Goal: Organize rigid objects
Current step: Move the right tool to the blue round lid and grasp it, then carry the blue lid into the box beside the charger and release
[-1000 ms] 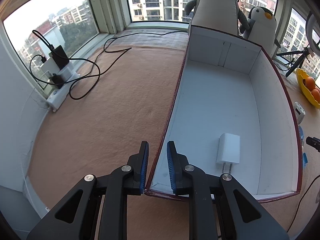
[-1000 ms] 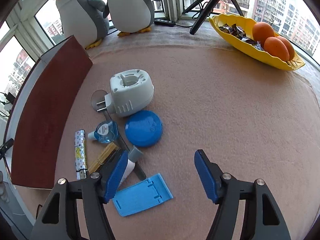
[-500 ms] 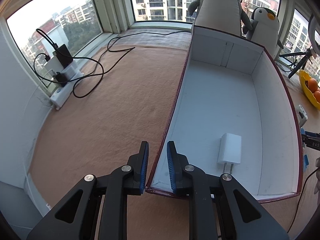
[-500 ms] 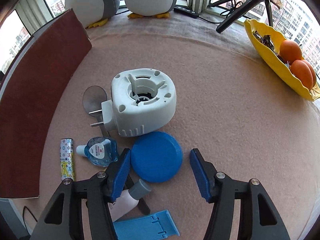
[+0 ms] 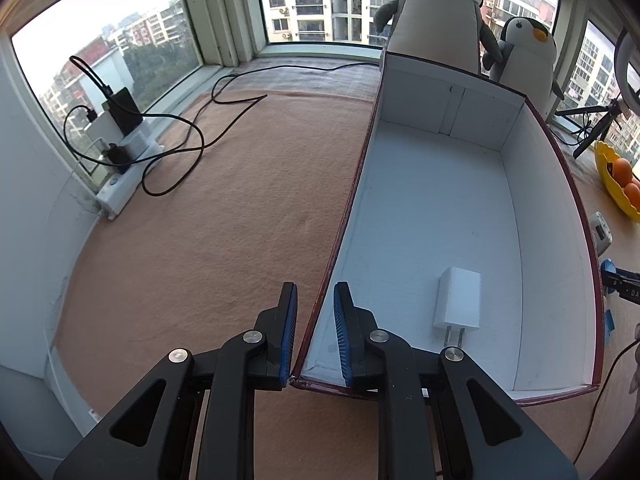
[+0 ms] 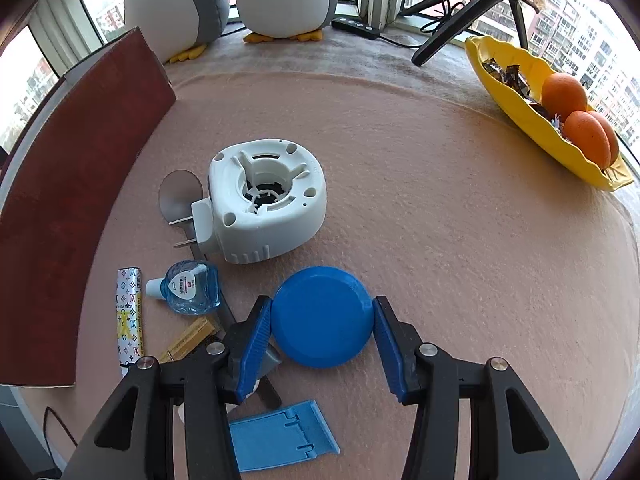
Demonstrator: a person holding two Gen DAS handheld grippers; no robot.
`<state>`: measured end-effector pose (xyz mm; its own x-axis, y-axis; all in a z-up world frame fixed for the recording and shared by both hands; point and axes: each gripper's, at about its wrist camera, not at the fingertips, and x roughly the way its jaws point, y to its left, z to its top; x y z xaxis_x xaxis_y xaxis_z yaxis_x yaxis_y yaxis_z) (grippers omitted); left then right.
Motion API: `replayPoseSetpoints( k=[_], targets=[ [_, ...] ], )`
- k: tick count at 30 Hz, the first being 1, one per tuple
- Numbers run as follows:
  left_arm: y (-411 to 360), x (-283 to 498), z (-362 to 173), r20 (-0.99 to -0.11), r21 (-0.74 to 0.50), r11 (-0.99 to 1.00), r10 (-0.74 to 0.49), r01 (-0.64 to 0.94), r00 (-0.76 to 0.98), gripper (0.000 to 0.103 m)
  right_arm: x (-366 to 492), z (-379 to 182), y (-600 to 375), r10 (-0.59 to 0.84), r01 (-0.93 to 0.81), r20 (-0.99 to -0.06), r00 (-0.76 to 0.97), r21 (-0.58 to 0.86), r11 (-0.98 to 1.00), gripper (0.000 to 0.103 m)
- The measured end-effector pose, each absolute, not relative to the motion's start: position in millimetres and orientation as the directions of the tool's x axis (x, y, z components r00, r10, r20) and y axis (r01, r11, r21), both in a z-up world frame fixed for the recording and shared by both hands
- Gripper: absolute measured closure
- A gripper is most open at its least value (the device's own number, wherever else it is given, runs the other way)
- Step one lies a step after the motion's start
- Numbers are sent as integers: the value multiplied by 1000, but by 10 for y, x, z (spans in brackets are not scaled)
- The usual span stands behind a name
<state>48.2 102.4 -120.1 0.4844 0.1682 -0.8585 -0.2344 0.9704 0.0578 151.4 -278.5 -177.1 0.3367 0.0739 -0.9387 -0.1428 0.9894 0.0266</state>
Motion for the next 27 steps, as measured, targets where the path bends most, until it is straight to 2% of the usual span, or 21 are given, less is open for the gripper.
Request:
replayPoseSetpoints(
  k=[12, 27],
  targets=[
    [1059, 509, -1234, -859, 27, 977, 131, -213, 494, 86, 1253, -1300, -2625, 79, -155, -899, 432, 12, 988, 57],
    [1100, 525, -1253, -854, 3, 981, 102, -192, 510, 92, 920, -580, -1476, 238, -383, -817, 524, 23, 923, 57]
  ],
)
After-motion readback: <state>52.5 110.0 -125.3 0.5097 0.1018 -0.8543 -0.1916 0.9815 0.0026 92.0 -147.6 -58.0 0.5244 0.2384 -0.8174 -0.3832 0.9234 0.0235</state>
